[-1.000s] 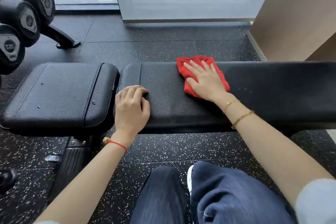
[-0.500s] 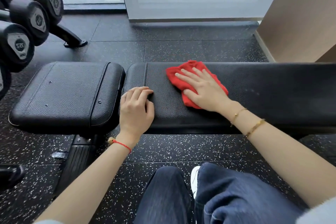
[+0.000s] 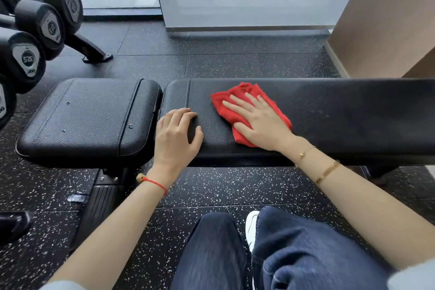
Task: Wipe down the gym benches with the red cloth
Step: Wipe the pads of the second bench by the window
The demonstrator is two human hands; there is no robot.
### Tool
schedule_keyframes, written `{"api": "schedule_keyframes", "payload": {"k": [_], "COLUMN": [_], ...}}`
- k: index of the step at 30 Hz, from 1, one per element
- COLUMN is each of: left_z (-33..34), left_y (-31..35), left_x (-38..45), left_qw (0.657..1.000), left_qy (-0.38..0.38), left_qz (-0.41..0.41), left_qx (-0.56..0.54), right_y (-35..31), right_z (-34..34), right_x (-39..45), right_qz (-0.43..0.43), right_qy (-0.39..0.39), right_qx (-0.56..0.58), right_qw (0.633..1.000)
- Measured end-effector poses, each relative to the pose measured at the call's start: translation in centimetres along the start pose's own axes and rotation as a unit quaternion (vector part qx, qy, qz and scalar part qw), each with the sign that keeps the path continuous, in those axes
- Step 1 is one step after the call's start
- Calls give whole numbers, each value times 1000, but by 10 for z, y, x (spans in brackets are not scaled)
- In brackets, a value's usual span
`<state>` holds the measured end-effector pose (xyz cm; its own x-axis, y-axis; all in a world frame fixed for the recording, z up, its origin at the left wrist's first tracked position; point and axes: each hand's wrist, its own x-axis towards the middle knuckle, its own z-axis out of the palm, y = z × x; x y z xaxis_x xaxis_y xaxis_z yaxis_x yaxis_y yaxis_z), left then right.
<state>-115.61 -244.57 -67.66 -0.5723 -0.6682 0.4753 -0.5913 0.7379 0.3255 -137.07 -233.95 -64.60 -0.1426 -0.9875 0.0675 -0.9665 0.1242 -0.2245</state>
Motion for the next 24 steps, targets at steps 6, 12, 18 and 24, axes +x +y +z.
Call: {"api": "schedule_keyframes", "payload": {"k": [6, 12, 18, 24], "left_z": [4, 8, 8, 8], "left_y": [-1, -2, -3, -2], "left_x": [-5, -7, -8, -7], "left_qw": [1000, 999, 999, 999], "left_qy": [14, 32, 38, 37], "left_qz": [8, 8, 10, 8], "left_qx": [-2, -5, -4, 1], "right_y": [37, 2, -24, 21], "right_z": [-7, 1, 6, -3], "right_x": [-9, 42, -3, 12], "right_qz": [118, 153, -28, 72], "right_qy": [23, 18, -4, 22], "right_qx": [-3, -8, 3, -3], "right_qw": [993, 988, 1000, 997]}}
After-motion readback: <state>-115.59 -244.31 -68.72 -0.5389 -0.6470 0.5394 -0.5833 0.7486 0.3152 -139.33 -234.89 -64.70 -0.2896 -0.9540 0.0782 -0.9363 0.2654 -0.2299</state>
